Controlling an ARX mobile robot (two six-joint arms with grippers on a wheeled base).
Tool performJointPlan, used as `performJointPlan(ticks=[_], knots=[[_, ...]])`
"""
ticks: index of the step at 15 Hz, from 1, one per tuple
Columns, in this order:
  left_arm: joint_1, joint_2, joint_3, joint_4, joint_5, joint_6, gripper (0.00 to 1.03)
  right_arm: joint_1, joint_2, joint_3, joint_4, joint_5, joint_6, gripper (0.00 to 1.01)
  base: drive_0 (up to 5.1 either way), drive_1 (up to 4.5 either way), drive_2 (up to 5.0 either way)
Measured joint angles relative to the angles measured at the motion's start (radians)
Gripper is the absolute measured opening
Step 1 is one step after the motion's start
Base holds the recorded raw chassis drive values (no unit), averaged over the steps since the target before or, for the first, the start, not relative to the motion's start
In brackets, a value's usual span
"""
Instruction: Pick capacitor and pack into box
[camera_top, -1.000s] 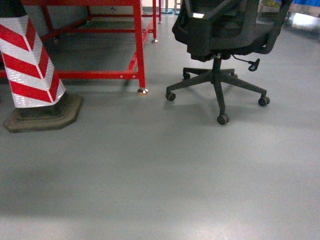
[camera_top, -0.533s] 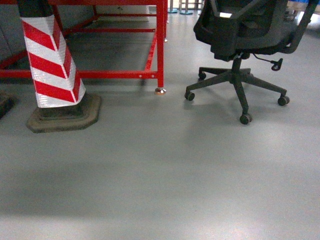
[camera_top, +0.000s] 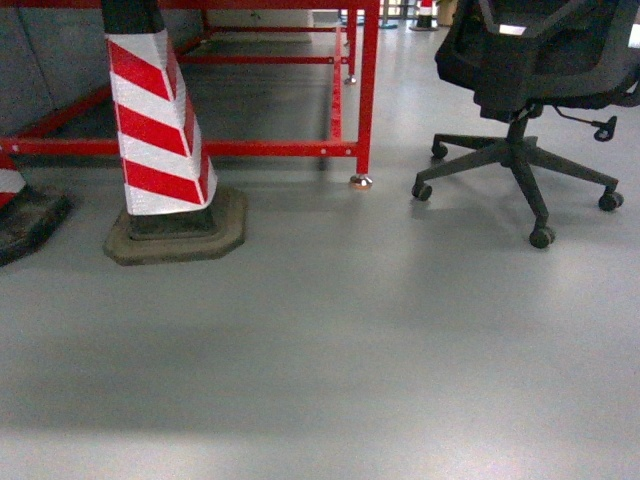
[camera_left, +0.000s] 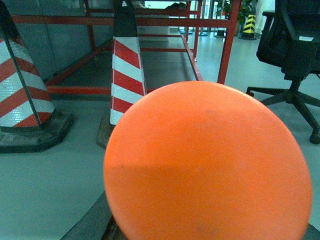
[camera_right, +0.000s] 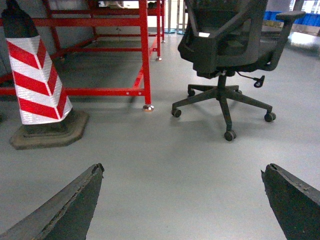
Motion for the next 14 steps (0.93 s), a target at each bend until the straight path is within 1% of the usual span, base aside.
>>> performJointPlan(ticks=[14], knots=[[0.000,0.000,0.000,0.000,-0.005,0.000,0.44,0.000,0.000,0.000,-0.003,-0.002,0.000,0.98,-5.1,2.34,2.3]])
